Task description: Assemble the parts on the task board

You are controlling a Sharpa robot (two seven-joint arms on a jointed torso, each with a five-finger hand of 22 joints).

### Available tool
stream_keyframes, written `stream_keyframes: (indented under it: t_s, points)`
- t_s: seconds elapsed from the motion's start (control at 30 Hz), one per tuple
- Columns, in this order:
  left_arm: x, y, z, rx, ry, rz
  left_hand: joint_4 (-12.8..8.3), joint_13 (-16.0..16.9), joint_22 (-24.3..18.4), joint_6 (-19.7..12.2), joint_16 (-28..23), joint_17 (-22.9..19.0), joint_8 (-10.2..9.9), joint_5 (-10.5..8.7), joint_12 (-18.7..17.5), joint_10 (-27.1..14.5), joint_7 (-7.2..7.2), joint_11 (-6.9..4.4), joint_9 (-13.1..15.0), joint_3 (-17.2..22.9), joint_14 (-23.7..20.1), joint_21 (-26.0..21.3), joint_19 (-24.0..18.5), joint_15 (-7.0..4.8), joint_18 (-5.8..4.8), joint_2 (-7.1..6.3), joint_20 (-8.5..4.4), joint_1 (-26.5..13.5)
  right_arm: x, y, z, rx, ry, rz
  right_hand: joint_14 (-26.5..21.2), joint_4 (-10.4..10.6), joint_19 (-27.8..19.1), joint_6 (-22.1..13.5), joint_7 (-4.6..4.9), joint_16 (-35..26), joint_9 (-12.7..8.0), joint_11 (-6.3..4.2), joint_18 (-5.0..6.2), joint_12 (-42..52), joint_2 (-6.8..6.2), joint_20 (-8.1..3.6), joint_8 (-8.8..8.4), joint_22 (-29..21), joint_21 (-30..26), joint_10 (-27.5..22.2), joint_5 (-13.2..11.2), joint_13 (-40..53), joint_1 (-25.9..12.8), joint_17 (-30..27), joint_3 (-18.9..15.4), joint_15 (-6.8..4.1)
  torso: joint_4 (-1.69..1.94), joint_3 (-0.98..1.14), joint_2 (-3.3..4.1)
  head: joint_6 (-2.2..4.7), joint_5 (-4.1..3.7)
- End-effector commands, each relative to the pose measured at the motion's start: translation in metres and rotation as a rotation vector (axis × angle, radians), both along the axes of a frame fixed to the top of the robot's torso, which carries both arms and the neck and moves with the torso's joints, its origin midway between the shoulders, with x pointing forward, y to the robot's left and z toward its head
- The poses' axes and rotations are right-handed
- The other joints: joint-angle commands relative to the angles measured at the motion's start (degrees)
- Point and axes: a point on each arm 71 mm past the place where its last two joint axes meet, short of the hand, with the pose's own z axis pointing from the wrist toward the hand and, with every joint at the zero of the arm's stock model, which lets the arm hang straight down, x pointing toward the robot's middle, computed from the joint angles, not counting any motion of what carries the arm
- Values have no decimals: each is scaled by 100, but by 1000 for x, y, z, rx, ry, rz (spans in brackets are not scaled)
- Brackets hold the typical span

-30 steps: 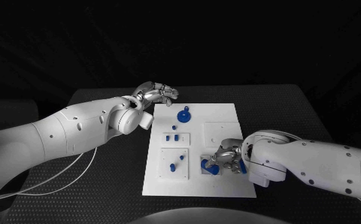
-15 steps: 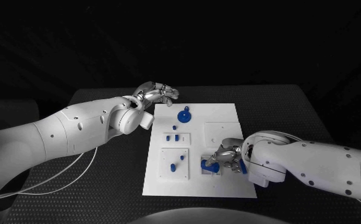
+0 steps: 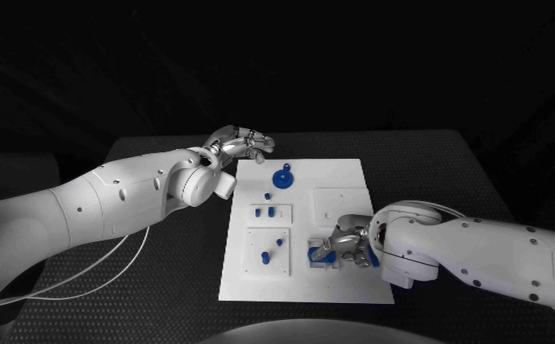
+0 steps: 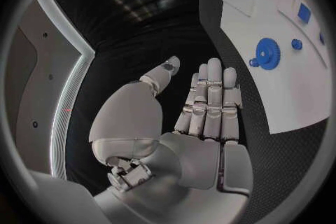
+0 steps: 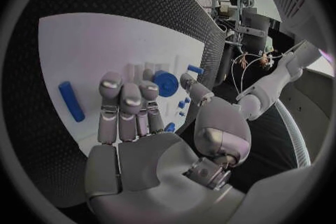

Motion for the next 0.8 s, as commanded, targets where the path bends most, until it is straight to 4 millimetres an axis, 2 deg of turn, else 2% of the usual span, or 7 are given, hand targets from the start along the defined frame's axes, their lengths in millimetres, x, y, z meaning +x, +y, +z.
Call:
stream_keyframes:
  t_s: [0.03, 0.33, 0.43, 0.5, 0.57, 0.63, 0.8]
  points:
    - [0, -3, 1, -13, -1, -12, 28, -6, 10, -35, -29, 9, 31, 32, 0, -41, -14, 12, -5, -12, 24, -39, 25, 3, 117, -5, -13, -39, -3, 3, -1, -48, 5, 93, -24, -22, -61, 28, 83, -32, 1, -11, 342, -41, -2, -11, -24, -9, -27, -52, -8, 15, -39, 21, -100, -7, 3, -3, 1, -3, -1]
    - [-1, -3, 1, -12, 1, -12, 27, -6, 13, -47, -32, 13, 26, 32, 0, -42, -10, 12, -9, -12, 24, -42, 25, 3, 117, -7, -13, -37, -3, 4, 0, -96, -29, 159, -30, -102, -92, 32, 80, -61, 11, -13, 342, -55, 77, -11, -29, -19, -32, -68, -7, 40, -55, 48, -256, -7, 0, -4, 2, -3, -5]
    - [-1, -3, 1, -12, 1, -12, 27, -6, 13, -48, -32, 14, 26, 32, 1, -42, -9, 12, -9, -11, 24, -43, 25, 3, 117, -6, -13, -37, -3, 5, 0, -102, -47, 165, -26, -151, -97, 40, 77, -66, 14, -16, 342, -58, 169, -14, -28, -21, -29, -65, -7, 48, -20, 59, -279, -9, -2, -5, 4, -7, -6]
    - [-1, -3, 1, -11, 2, -12, 26, -6, 14, -49, -33, 15, 25, 32, 1, -42, -9, 12, -10, -11, 24, -43, 25, 3, 117, -7, -13, -36, -2, 4, 1, -104, -56, 165, -23, -166, -98, 60, 73, -71, 18, -20, 342, -59, 294, -13, -21, -23, -27, -58, -8, 53, -3, 65, -284, -11, -1, -5, 3, -10, -8]
    - [0, -3, 1, -11, 2, -11, 26, -6, 14, -50, -33, 15, 25, 32, 1, -42, -8, 12, -10, -11, 24, -44, 25, 3, 117, -7, -13, -36, -4, 6, 1, -105, -45, 179, -10, -185, -93, 89, 64, -74, 16, -28, 342, -60, 492, -11, -14, -24, -20, -37, -8, 57, 18, 74, -275, -15, -1, -3, 2, -2, -13]
    - [-1, -3, 1, -11, 2, -12, 27, -6, 15, -57, -34, 16, 22, 32, 1, -42, -6, 12, -11, -12, 24, -45, 25, 3, 117, -8, -13, -37, -6, 8, 1, -99, -32, 187, -6, -213, -96, 95, 63, -77, 9, -29, 342, -63, 511, -8, -18, -23, -16, -31, -8, 58, 14, 79, -288, -15, 3, -1, 1, -2, -10]
    - [0, -3, 1, -10, 4, -12, 32, -6, 19, -83, -39, 23, 9, 31, 2, -43, 5, 13, -18, -14, 24, -50, 28, 4, 117, -11, -12, -44, -11, 12, 2, -87, -18, 197, 1, -237, -105, 106, 64, -93, -17, -28, 342, -83, 427, 6, -36, -26, -13, -21, -9, 59, -77, 90, -356, -14, -3, 0, 3, 2, -3]
